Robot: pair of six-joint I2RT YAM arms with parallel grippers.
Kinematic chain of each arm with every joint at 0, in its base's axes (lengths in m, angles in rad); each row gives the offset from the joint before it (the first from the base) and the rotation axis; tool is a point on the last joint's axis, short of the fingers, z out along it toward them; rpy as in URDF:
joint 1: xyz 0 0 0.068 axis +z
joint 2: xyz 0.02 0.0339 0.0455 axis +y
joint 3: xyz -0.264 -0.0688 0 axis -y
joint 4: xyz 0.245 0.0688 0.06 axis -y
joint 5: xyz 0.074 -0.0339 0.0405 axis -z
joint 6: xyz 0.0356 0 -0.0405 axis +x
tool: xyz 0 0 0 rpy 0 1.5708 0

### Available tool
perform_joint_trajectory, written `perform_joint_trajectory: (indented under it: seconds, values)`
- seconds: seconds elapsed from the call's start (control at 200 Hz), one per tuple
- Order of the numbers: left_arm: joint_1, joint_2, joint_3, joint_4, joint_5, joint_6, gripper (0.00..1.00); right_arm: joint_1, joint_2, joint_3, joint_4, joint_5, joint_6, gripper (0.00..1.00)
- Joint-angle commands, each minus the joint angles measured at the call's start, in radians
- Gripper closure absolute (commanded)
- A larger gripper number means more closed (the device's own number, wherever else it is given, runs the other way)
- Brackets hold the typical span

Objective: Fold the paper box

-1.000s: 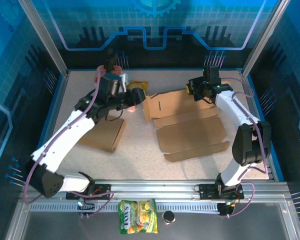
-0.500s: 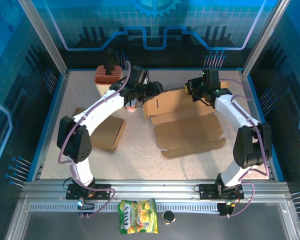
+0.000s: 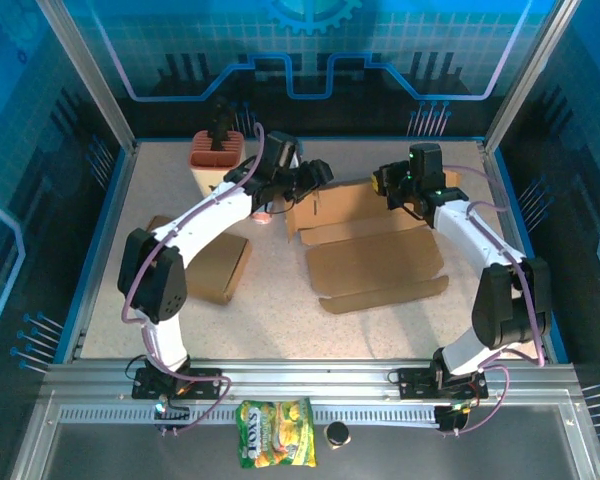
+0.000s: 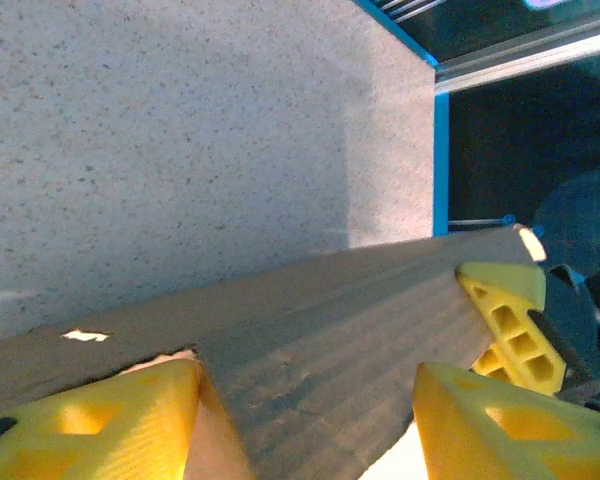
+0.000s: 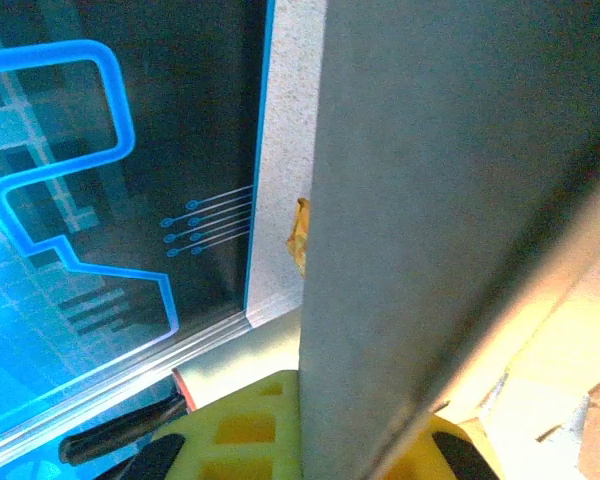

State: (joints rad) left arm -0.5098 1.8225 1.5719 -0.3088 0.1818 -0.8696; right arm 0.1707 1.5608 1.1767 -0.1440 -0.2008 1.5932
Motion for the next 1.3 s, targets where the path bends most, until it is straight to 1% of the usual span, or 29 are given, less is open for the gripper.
perform_joint_trajectory:
  seconds: [0.0, 0.105, 0.195, 0.27, 0.335, 0.38, 0.425, 0.475, 0.54, 0.64, 0.75, 0.855, 0.935, 1.046, 1.131, 1.276, 1.296]
  values:
    - [-0.009, -0.185, -0.104, -0.014, -0.046, 0.072, 0.37, -0.027, -0.044, -0.045, 0.036, -0.028, 0.001, 1.0]
    - [-0.008, -0.348, -0.275, -0.014, -0.086, 0.075, 0.39, -0.048, -0.07, -0.037, 0.011, -0.026, 0.026, 1.0]
    - [0.0, -0.444, -0.437, 0.025, -0.09, 0.017, 0.47, -0.064, -0.1, -0.007, -0.052, -0.012, 0.046, 1.0]
    - [0.007, -0.479, -0.554, 0.077, -0.096, -0.043, 0.53, -0.079, -0.125, 0.029, -0.136, -0.007, 0.053, 1.0]
    - [0.016, -0.486, -0.645, 0.154, -0.102, -0.108, 0.58, -0.097, -0.146, 0.043, -0.174, -0.01, 0.06, 1.0]
    - [0.024, -0.477, -0.691, 0.216, -0.103, -0.15, 0.6, -0.109, -0.152, 0.049, -0.192, -0.029, 0.065, 1.0]
    - [0.027, -0.466, -0.715, 0.26, -0.11, -0.161, 0.61, -0.122, -0.153, 0.044, -0.188, -0.062, 0.07, 1.0]
    - [0.029, -0.456, -0.711, 0.272, -0.132, -0.135, 0.61, -0.131, -0.157, 0.035, -0.187, -0.085, 0.068, 1.0]
    - [0.033, -0.447, -0.681, 0.269, -0.15, -0.066, 0.6, -0.136, -0.167, 0.021, -0.178, -0.09, 0.037, 1.0]
    - [0.059, -0.426, -0.618, 0.19, -0.157, 0.026, 0.57, -0.137, -0.148, -0.007, -0.135, -0.142, -0.04, 1.0]
    - [0.086, -0.404, -0.6, 0.158, -0.12, 0.103, 0.57, -0.12, -0.137, -0.123, 0.108, -0.177, -0.043, 1.0]
    - [0.092, -0.393, -0.602, 0.128, -0.116, 0.176, 0.57, -0.093, -0.115, -0.162, 0.199, -0.194, -0.098, 1.0]
    - [0.099, -0.403, -0.627, 0.132, -0.124, 0.204, 0.57, -0.071, -0.109, -0.208, 0.288, -0.187, -0.113, 1.0]
    - [0.102, -0.416, -0.66, 0.152, -0.138, 0.248, 0.57, -0.055, -0.077, -0.244, 0.4, -0.219, -0.124, 1.0]
    - [0.102, -0.412, -0.676, 0.171, -0.128, 0.294, 0.55, -0.05, -0.068, -0.261, 0.404, -0.238, -0.151, 1.0]
    - [0.103, -0.375, -0.705, 0.231, -0.07, 0.392, 0.53, -0.055, -0.081, -0.292, 0.387, -0.259, -0.206, 1.0]
    - [0.102, -0.367, -0.706, 0.238, -0.062, 0.405, 0.52, -0.056, -0.081, -0.32, 0.387, -0.263, -0.215, 1.0]
